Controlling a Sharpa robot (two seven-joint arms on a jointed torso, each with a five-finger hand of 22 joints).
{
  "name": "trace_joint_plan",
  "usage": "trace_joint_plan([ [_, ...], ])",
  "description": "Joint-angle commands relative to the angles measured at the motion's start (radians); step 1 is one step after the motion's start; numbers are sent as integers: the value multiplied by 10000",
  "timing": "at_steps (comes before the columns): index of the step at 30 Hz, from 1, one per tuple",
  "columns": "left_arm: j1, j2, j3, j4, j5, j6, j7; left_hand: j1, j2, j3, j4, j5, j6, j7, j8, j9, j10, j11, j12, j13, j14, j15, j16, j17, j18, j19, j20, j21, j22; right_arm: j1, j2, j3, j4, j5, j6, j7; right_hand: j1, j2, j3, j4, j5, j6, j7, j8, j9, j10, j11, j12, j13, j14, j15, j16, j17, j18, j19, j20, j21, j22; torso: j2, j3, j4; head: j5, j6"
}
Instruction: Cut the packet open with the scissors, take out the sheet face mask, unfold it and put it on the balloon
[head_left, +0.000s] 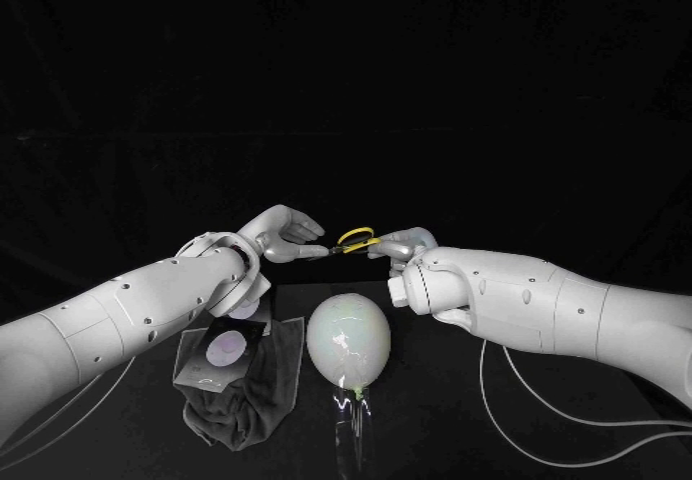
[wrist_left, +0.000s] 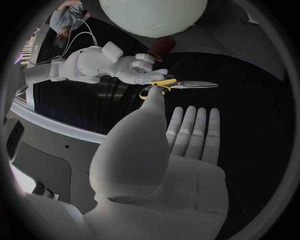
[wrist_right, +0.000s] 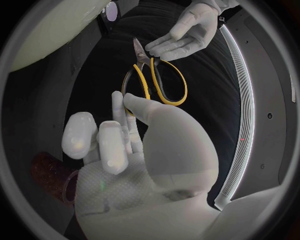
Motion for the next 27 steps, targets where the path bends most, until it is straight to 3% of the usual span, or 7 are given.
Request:
trace_joint_plan([
  [1,23,90,-17,-85,-84,399,12,91,81,-93,21,25,121,211,44,19,107,-40,47,4,108,-35,39,19,115,-80,-12,-69,-10,3,-4,14,93,30,-88,301,9,70,69,-17,67,62,-29,60,12,430,-338,71,17,158,-71,6,11,188,41,-62,-22,3,-6,-10,11,11,-14],
  [4,23,148,-42,-166,-38,496,59,169,180,-170,10,25,192,121,62,38,181,-113,22,-3,404,-124,163,74,274,-49,-12,-62,-1,3,-6,16,169,40,-94,360,9,70,69,-17,67,62,-29,60,12,430,-338,71,17,158,-71,6,11,188,41,-62,-22,3,-7,-8,13,23,-21],
  [8,27,211,-117,-257,-4,605,63,231,283,-201,6,24,273,34,89,57,237,-134,17,-5,460,-157,166,80,344,-131,-27,-119,-19,3,-13,18,270,66,-93,440,2,67,82,-21,67,59,-30,66,22,429,-339,74,24,163,-72,14,31,185,47,-64,-16,14,-15,-8,26,12,-37],
  [15,37,283,-213,-334,-30,731,27,323,411,-282,2,25,431,-46,131,86,282,-116,-1,-11,348,-145,51,40,357,-646,-7,-340,-73,3,-53,26,432,85,-110,544,-3,64,96,-27,67,57,-31,73,32,428,-340,76,31,167,-73,20,44,184,51,-65,-13,20,-5,-7,21,31,-39],
  [24,43,334,-251,-353,-37,800,16,386,542,-298,9,26,550,-58,162,103,344,-136,12,-6,363,-152,27,32,371,-689,2,-372,-61,3,-72,31,582,89,-100,582,-12,57,121,-39,67,51,-32,84,50,428,-341,82,44,172,-75,26,53,183,58,-68,-8,30,-9,-11,15,51,-53],
  [27,46,349,-256,-352,4,807,23,295,748,-337,93,30,636,-50,161,106,438,-144,17,-5,440,-166,33,37,392,-662,8,-368,-44,3,-61,32,608,76,-81,570,-12,57,121,-39,67,51,-32,84,50,428,-341,82,44,172,-75,26,53,183,58,-68,-8,30,-14,-14,11,47,-39],
])
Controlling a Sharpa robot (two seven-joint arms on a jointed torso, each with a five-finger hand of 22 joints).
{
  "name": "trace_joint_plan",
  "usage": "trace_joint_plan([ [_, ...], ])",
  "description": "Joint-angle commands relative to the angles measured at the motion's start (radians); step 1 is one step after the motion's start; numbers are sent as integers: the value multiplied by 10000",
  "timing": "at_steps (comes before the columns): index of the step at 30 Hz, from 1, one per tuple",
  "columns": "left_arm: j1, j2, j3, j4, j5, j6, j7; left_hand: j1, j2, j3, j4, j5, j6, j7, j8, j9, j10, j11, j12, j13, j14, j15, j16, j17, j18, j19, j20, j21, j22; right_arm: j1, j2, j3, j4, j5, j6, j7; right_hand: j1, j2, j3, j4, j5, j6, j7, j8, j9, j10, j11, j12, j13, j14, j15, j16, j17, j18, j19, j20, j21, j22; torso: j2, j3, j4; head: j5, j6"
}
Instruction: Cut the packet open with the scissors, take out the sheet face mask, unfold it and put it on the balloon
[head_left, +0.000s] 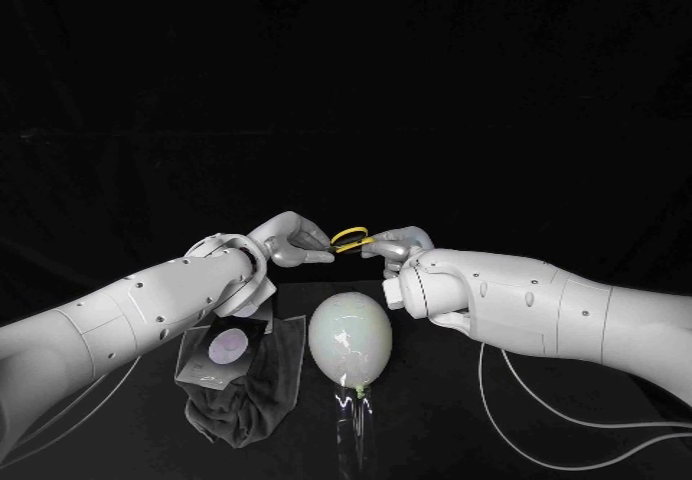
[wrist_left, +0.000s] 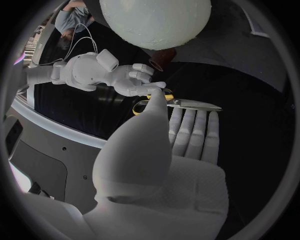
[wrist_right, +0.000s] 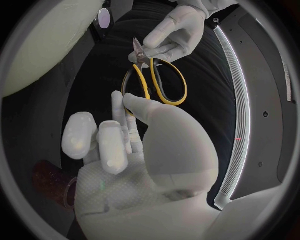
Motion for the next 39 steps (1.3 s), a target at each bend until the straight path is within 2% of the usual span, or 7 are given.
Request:
trace_joint_plan([
  [1,28,45,5,7,40,177,40,-73,199,-58,57,27,86,6,46,12,86,-2,15,-4,51,-24,-36,-9,145,-5,27,-59,17,5,16,14,37,-38,52,187,-12,59,56,27,28,51,2,44,11,428,-341,40,6,174,-77,28,17,192,20,-30,0,8,-2,-4,-3,0,8],
  [6,30,63,2,6,119,201,57,-129,367,-73,70,27,148,5,40,10,153,-28,18,-3,109,-40,-30,-6,157,37,27,-48,27,5,37,14,47,-60,72,163,-12,59,56,27,28,51,2,44,11,428,-341,40,6,174,-77,28,17,192,20,-30,0,8,1,-4,0,15,3],
  [12,39,80,-9,-3,268,252,99,-152,582,-65,75,27,212,7,20,0,236,-71,18,-3,215,-71,-3,8,179,302,28,32,63,5,51,14,73,-69,110,133,-25,53,84,16,29,47,1,56,30,428,-342,46,21,183,-79,43,49,193,19,-33,0,8,3,-1,6,66,-82],
  [16,47,90,-17,-12,305,310,85,-18,824,28,42,29,379,0,48,8,412,-174,46,5,333,-129,31,26,204,427,21,88,83,5,49,13,101,-86,134,135,-25,53,84,16,29,47,1,56,30,428,-342,46,21,183,-79,43,49,193,19,-33,0,8,9,-2,0,81,-101],
  [30,58,151,-66,-142,218,254,0,739,1040,419,-81,34,770,-46,100,17,853,-343,69,6,616,-246,122,79,232,640,-24,183,99,6,-10,13,350,-179,208,120,-37,47,106,8,30,44,0,67,46,429,-343,52,33,186,-80,47,52,192,23,-34,3,15,2,-2,-4,110,-105],
  [35,58,131,-72,-129,177,216,5,1338,1217,973,-167,36,1075,-174,210,67,1223,-471,50,-14,851,-350,206,139,240,803,-85,257,115,6,-46,12,389,-218,278,64,-46,43,125,0,31,42,-1,76,59,432,-345,58,44,188,-81,48,50,193,19,-36,-1,10,5,-3,0,110,-130],
  [39,58,108,-73,-111,132,190,9,1595,1161,1427,-168,30,1223,-239,271,110,1454,-520,12,-23,987,-393,230,171,235,935,-112,328,131,6,-85,12,439,-269,350,17,-52,41,140,-6,35,40,-2,80,68,429,-345,59,50,184,-81,37,22,205,-16,-37,-32,-44,10,-2,-2,118,-140],
])
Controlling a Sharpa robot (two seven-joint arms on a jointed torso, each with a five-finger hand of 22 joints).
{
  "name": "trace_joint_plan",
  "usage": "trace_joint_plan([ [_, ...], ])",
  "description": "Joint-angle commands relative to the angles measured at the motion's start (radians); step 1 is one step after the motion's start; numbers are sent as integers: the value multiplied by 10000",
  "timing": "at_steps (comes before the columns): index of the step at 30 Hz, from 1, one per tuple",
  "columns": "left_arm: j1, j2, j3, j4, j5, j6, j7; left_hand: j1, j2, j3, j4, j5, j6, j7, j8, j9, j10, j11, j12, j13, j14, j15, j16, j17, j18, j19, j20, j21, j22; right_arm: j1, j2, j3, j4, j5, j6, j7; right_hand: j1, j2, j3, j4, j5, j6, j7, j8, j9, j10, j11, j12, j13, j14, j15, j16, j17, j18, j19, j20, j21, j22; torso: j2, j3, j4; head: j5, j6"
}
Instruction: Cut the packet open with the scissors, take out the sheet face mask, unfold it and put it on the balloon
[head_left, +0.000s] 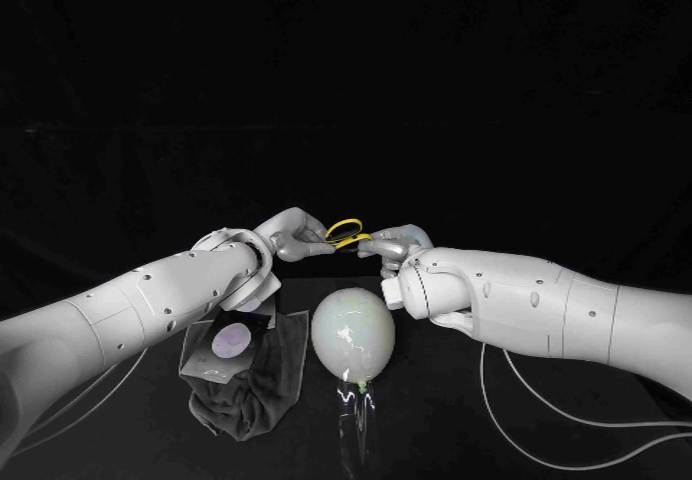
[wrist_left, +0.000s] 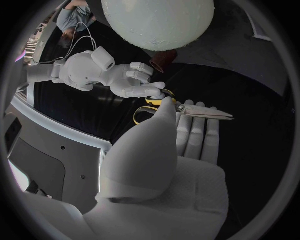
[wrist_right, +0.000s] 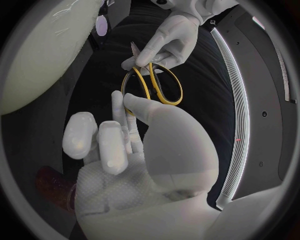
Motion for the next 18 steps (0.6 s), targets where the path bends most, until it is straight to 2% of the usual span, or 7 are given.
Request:
trace_joint_plan([
  [1,19,-8,6,31,-32,-12,32,194,38,258,-11,41,133,-43,84,90,162,-41,-29,-5,132,-29,73,24,137,118,2,67,18,8,-38,13,35,-233,273,19,-9,86,84,-7,29,43,-4,63,25,394,-310,18,-14,162,-61,38,-16,111,-14,-38,-21,-14,7,-1,-2,15,-15],
  [4,19,-26,5,41,-38,-45,50,178,59,692,85,37,273,-98,192,176,441,-122,-25,-3,353,-103,140,78,136,238,-50,146,41,8,-69,13,50,-309,336,-30,-9,86,84,-7,29,43,-4,63,25,394,-310,18,-14,162,-61,38,-16,111,-14,-38,-21,-14,5,-4,-3,15,-12],
  [9,19,-53,5,60,78,-57,55,5,-60,1242,181,34,267,-113,267,280,577,-156,-64,-10,459,-135,126,116,128,307,-64,202,50,10,-116,12,46,-413,494,-131,-42,62,125,-23,31,24,3,71,50,367,-303,13,4,142,-59,-3,-116,139,-101,-39,-98,-140,-4,-2,1,27,-23],
  [10,19,-64,5,74,128,-55,54,-114,-163,1546,184,32,250,-105,309,342,613,-165,-69,-11,494,-143,108,135,124,318,-59,218,49,10,-133,12,47,-435,567,-138,-72,53,146,-23,31,3,11,71,64,341,-295,4,13,130,-53,-23,-156,145,-126,-37,-120,-171,-4,0,-2,30,-21],
  [14,19,-80,4,102,263,-2,25,-270,-279,1873,172,31,244,-111,369,419,668,-179,-71,-11,548,-158,100,162,127,342,-61,244,51,11,-154,11,49,-539,802,-100,-213,16,178,15,29,-153,74,23,103,152,-231,-84,20,36,-2,-173,-462,228,-435,-9,-393,-593,-1,-3,-1,44,-14],
  [17,19,-91,4,125,427,84,-23,-493,-450,2327,141,31,226,-112,453,528,731,-195,-70,-10,606,-173,85,201,125,366,-60,275,52,13,-163,10,50,-648,1080,19,-406,-34,-33,73,42,-469,200,-56,173,-350,-34,-347,-46,-903,176,-1388,-2713,570,-1949,133,-1716,-2480,1,3,-3,48,-4],
  [18,19,-95,4,132,477,109,-38,-790,-657,2945,84,36,179,-99,556,673,770,-235,-87,-16,645,-160,48,250,124,379,-68,309,52,14,-166,10,50,-687,1167,71,-529,-76,-166,139,34,-673,299,-198,125,-670,102,-527,-118,-1782,308,-2369,-4296,797,-3205,239,-2803,-3906,1,1,-4,48,0],
])
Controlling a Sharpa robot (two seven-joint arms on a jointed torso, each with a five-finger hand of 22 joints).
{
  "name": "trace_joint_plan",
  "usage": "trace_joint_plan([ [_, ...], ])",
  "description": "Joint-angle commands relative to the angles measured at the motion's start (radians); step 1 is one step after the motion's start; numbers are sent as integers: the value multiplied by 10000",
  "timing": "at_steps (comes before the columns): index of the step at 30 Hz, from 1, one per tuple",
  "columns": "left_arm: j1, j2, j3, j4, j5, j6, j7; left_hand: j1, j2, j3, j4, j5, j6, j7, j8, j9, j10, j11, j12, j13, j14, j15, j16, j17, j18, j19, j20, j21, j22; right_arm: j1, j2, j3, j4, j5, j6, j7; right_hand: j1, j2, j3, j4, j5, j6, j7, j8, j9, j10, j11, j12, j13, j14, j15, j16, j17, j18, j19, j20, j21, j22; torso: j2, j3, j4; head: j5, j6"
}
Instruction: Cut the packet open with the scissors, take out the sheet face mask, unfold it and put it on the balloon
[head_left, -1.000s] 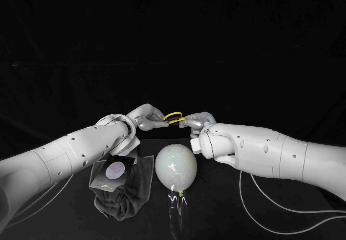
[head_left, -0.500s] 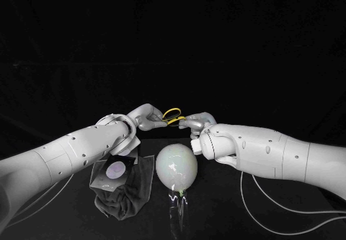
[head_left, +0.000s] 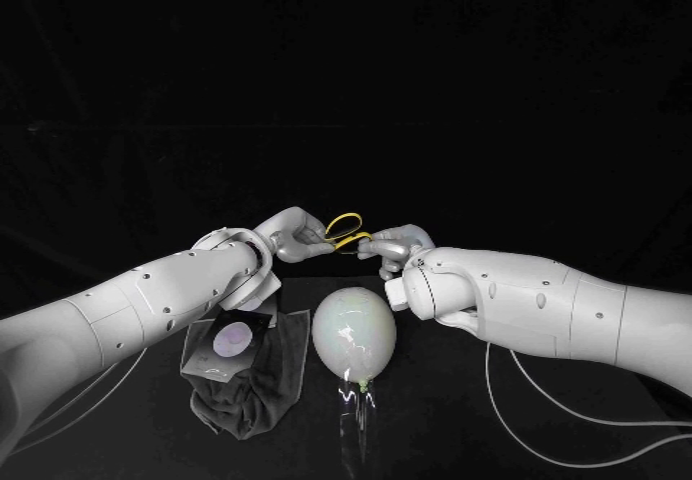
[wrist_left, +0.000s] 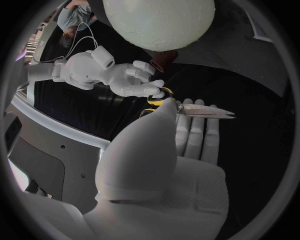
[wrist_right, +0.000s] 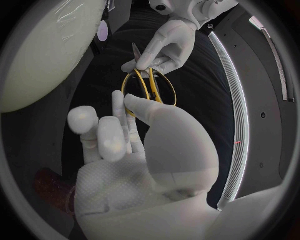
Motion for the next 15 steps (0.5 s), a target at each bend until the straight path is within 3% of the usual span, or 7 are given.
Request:
trace_joint_plan([
  [1,19,-18,10,45,432,144,-58,-429,-277,954,-326,47,-83,0,218,658,188,-92,-2,6,110,30,-66,68,147,51,5,57,8,11,-32,7,-19,-427,717,263,-498,-369,-484,184,206,-532,333,-417,-143,-830,380,-474,-218,-1885,291,-1876,-2711,410,-2066,212,-1764,-2074,0,5,-3,10,17],
  [3,19,-32,10,60,553,202,-94,-531,-324,1124,-363,35,-96,0,252,705,209,-76,9,11,121,23,-75,85,145,51,5,65,8,13,-52,7,-18,-545,890,425,-682,-579,-685,330,164,-703,547,-702,-333,-1079,516,-556,-295,-3188,592,-2815,-3143,308,-3006,405,-2638,-2472,3,1,-3,13,26],
  [5,19,-51,10,74,692,295,-149,-644,-394,1316,-428,38,-112,2,290,758,227,-75,13,13,136,15,-83,107,143,55,11,79,9,15,-93,6,-15,-656,1061,624,-737,-723,-777,391,163,-780,596,-885,-455,-1156,649,-542,-321,-4129,716,-3548,-3488,224,-3623,523,-3272,-2787,4,-1,1,10,29],
  [7,19,-70,9,79,856,406,-216,-756,-480,1527,-523,43,-129,-8,328,814,241,-79,12,12,148,12,-94,129,145,62,25,99,12,23,-159,5,-20,-753,1241,823,-868,-966,-1147,613,209,-1016,744,-1341,-739,-1503,884,-493,-437,-5732,1205,-4933,-4230,47,-4725,863,-4814,-3665,2,-1,9,2,38],
  [9,19,-88,9,78,1023,497,-284,-849,-531,1670,-585,34,-132,-5,359,855,255,-85,15,14,164,1,-98,147,136,60,40,109,13,45,-230,4,-61,-891,1430,951,-820,-952,-1244,662,233,-1035,769,-1459,-816,-1620,949,-471,-479,-5944,1276,-5174,-4406,58,-4797,974,-5177,-3911,3,8,12,8,34],
  [11,20,-110,9,67,1217,630,-372,-980,-590,1842,-655,35,-152,2,389,903,262,-88,14,13,173,-10,-108,168,114,69,105,126,16,74,-320,0,-149,-1062,1643,1084,-778,-1070,-1684,822,477,-1243,985,-1863,-1036,-2381,1247,-520,-731,-7483,1782,-6387,-5111,-39,-5544,1394,-6574,-4779,-3,5,8,19,25],
  [15,21,-152,12,16,1611,1002,-617,-1290,-708,2183,-808,35,-202,23,454,1011,280,-94,14,14,197,-49,-124,219,59,221,240,223,41,117,-570,-6,-375,-1427,2054,1331,-540,-980,-2472,1062,573,-1467,1041,-2315,-1217,-2973,1360,-298,-861,-7716,1890,-6900,-5757,358,-5344,1929,-7837,-5738,-12,0,-2,33,12],
])
